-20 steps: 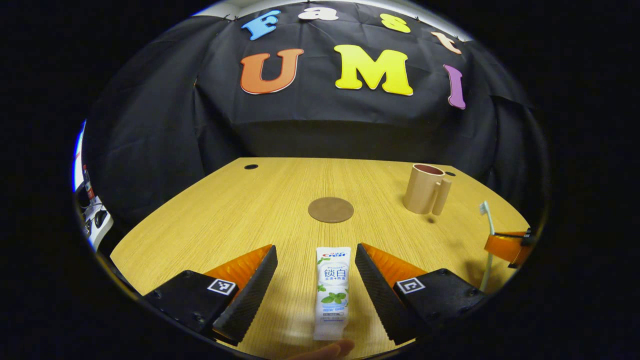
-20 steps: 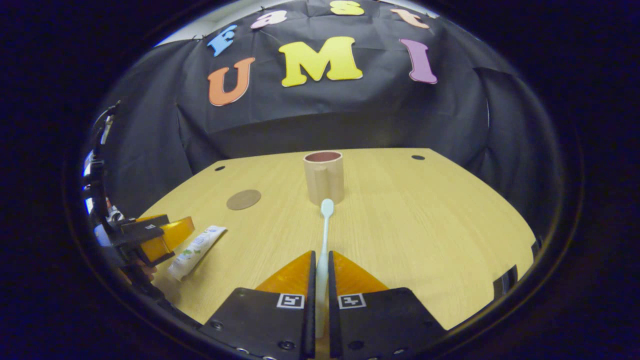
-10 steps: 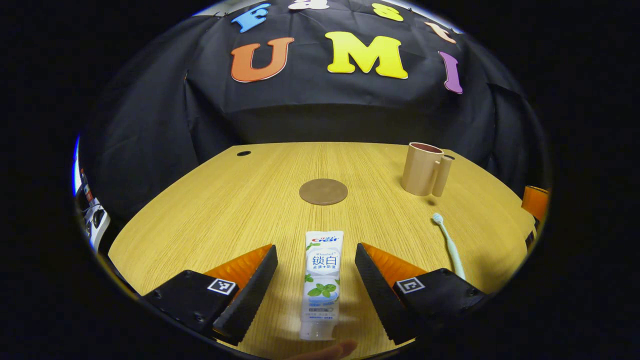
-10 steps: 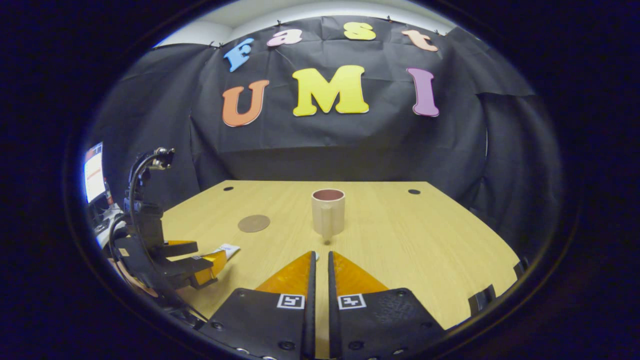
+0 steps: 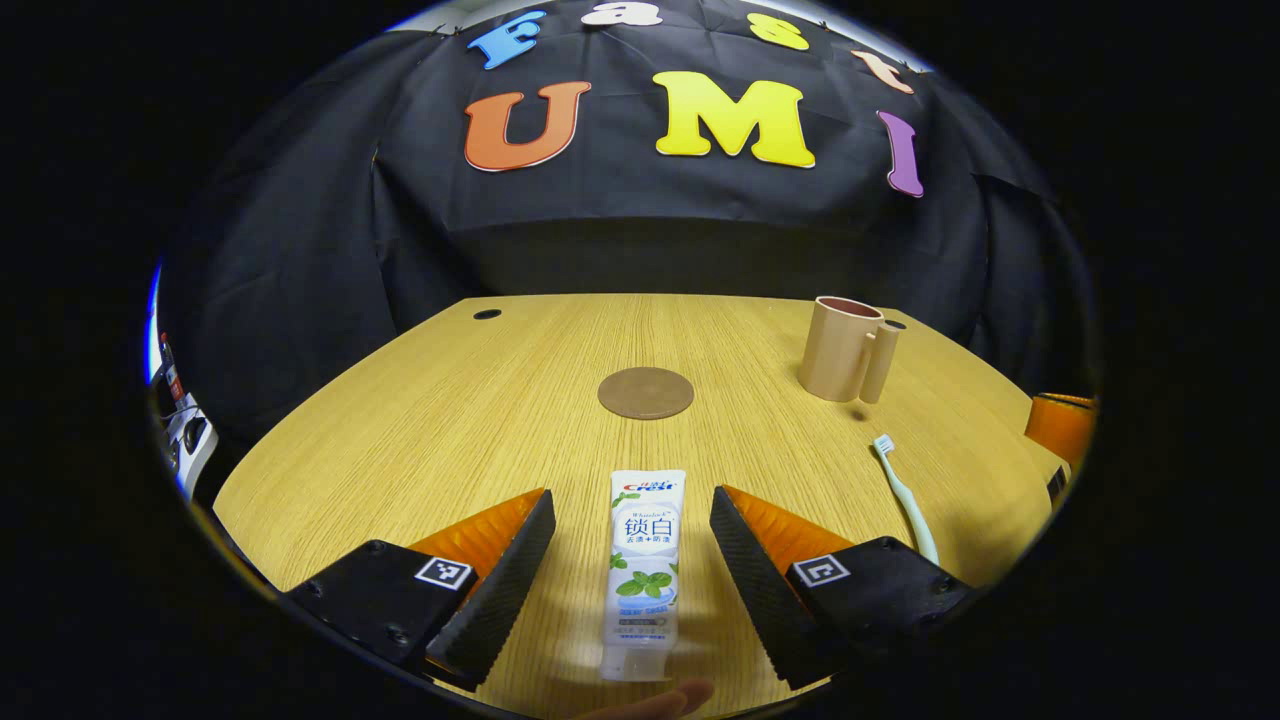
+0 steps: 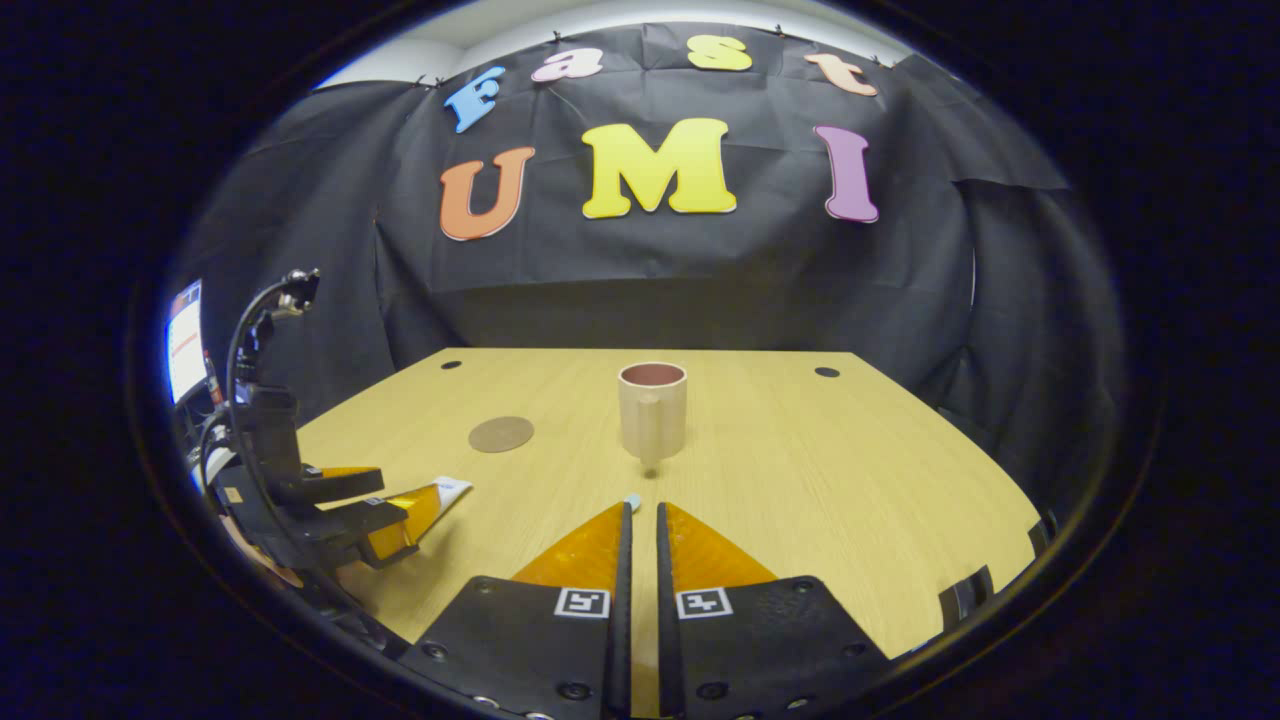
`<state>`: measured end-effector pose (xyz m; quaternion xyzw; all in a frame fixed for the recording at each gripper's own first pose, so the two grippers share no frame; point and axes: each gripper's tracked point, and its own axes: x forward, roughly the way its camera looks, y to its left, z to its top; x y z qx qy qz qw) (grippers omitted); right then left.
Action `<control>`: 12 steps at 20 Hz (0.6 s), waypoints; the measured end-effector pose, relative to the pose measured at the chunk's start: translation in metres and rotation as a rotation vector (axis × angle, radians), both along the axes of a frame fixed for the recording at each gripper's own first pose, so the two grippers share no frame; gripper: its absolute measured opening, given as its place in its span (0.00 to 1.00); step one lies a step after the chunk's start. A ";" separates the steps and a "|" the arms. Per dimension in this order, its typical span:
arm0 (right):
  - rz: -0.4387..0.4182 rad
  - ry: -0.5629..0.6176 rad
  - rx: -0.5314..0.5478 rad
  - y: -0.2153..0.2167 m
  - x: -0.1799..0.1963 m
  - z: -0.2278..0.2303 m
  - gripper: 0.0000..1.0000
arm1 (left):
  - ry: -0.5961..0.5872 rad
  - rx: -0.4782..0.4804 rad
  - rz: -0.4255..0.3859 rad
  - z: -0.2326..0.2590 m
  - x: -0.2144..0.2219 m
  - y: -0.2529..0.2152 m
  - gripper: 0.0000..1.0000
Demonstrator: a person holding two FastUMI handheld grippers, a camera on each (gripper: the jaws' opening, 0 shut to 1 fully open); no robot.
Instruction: Put the toothbrush and toothpaste on the desktop into the cup, then pick up the cup and place it on the coaster on the desktop.
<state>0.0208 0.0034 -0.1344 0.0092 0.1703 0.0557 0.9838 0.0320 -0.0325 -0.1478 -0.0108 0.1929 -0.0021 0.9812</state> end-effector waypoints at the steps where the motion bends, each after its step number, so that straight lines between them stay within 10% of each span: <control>1: -0.001 0.007 -0.010 0.002 0.002 -0.001 0.09 | -0.010 -0.002 0.001 0.002 0.001 0.000 1.00; 12: 0.003 0.063 -0.106 0.014 0.028 -0.017 0.09 | -0.155 0.016 -0.060 0.032 -0.011 -0.005 1.00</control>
